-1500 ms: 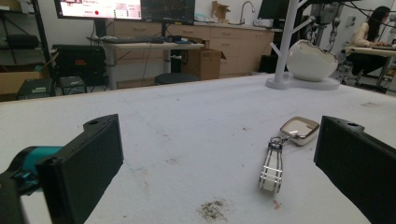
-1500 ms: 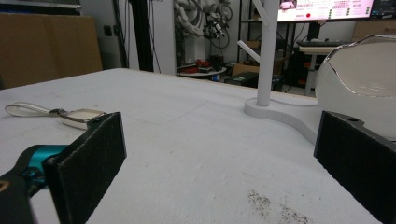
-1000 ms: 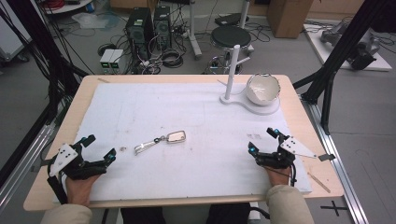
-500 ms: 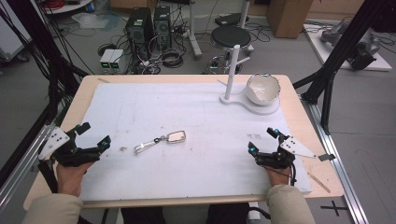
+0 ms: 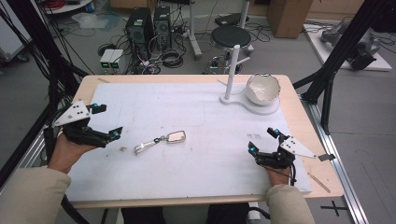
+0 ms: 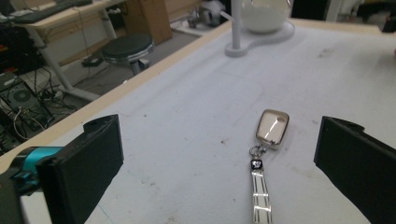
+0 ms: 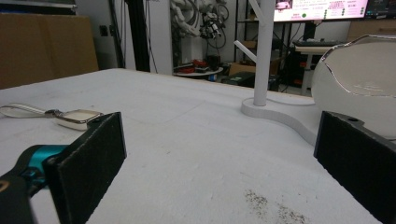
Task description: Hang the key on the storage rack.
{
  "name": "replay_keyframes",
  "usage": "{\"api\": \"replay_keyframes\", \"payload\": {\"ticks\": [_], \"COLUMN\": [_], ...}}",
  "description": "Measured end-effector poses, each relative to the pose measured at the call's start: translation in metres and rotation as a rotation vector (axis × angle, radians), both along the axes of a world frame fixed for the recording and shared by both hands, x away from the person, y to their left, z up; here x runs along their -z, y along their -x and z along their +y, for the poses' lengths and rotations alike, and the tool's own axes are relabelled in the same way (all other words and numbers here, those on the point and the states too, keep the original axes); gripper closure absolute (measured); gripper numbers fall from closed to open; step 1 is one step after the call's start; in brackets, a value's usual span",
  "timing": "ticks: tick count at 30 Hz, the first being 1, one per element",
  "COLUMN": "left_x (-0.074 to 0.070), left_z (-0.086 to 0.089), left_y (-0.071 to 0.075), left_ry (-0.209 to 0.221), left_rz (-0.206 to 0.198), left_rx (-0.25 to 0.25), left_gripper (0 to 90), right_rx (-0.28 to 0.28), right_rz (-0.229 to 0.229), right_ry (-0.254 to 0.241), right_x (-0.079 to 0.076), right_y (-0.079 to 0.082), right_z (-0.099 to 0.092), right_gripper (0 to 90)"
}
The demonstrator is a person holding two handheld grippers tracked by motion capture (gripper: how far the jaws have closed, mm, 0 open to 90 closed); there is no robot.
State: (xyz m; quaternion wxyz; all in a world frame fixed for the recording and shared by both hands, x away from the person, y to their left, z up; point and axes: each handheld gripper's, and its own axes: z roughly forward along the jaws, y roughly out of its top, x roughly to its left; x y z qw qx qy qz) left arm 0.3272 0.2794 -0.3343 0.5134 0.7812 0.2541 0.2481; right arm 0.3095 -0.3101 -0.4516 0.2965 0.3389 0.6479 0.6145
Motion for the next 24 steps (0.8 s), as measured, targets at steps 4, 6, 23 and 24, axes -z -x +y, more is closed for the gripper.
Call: {"api": "replay_keyframes", "payload": {"ticks": [4, 6, 23, 24], "left_x": [0.004, 0.009, 0.040, 0.043], "left_z": [-0.009, -0.012, -0.039, -0.041], "left_y": [-0.011, -0.016, -0.041, -0.043], "left_ry": [-0.089, -0.115, -0.298, -0.311], "left_rz": [0.036, 0.071, 0.281, 0.302], "left_rx": [-0.001, 0.015, 0.086, 0.092], "left_gripper": [1.8, 1.7, 1.8, 1.7], "right_rx": [0.001, 0.000, 0.001, 0.002], "right_rz": [-0.006, -0.006, -0.002, -0.002], "right_ry": [0.002, 0.003, 0.006, 0.005], "right_x": [0.000, 0.000, 0.000, 0.000], "right_y": [0.000, 0.000, 0.000, 0.000], "right_z": [0.000, 0.000, 0.001, 0.001], "right_gripper": [1.4, 1.4, 1.4, 1.4]}}
